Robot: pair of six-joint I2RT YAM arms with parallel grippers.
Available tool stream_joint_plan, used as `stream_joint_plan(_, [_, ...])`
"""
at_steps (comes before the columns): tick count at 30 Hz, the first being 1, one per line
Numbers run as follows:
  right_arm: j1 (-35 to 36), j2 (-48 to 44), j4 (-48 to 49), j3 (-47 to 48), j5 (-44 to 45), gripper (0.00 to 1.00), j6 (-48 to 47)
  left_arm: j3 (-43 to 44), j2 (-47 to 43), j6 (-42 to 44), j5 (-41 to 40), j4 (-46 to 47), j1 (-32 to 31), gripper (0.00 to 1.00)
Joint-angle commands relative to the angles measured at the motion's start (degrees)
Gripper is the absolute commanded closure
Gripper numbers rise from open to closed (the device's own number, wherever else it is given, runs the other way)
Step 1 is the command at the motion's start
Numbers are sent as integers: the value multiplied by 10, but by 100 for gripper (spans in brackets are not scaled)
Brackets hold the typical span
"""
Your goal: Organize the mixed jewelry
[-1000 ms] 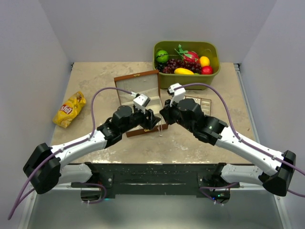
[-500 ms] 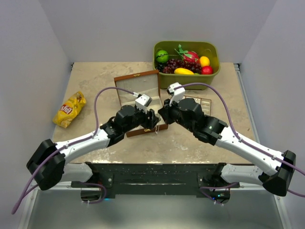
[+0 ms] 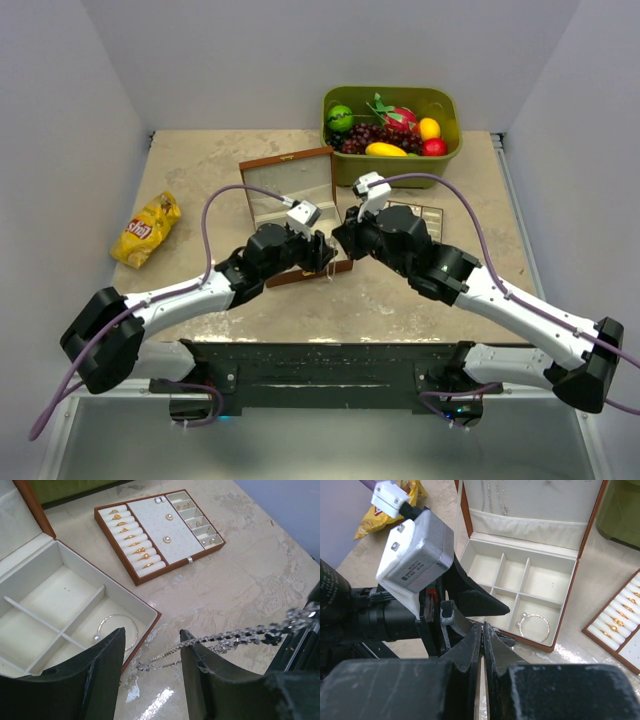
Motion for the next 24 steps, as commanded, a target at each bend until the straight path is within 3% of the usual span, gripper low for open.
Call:
stream_joint_plan(1, [-2, -21, 20, 30, -3, 94, 3, -10, 5, -8, -5, 37, -4, 48])
stream_joint_plan(7, [-2, -21, 20, 29, -1, 94, 3, -22, 5, -13, -6, 44, -5, 48])
stream_joint_plan(11, [-2, -22, 18, 28, 3, 94, 2, -25, 6, -15, -9, 48, -5, 63])
stream_joint_plan(13, [-3, -24, 17, 27, 6, 94, 2, -27, 7, -15, -11, 48, -5, 66])
stream_joint_plan(20, [-2, -21, 15, 33, 22, 94, -3, -6, -13, -4, -19, 27, -5, 99])
stream_joint_plan(24, [-2, -15, 14, 44, 41, 94, -13, 42, -38, 19, -48, -16, -4, 100])
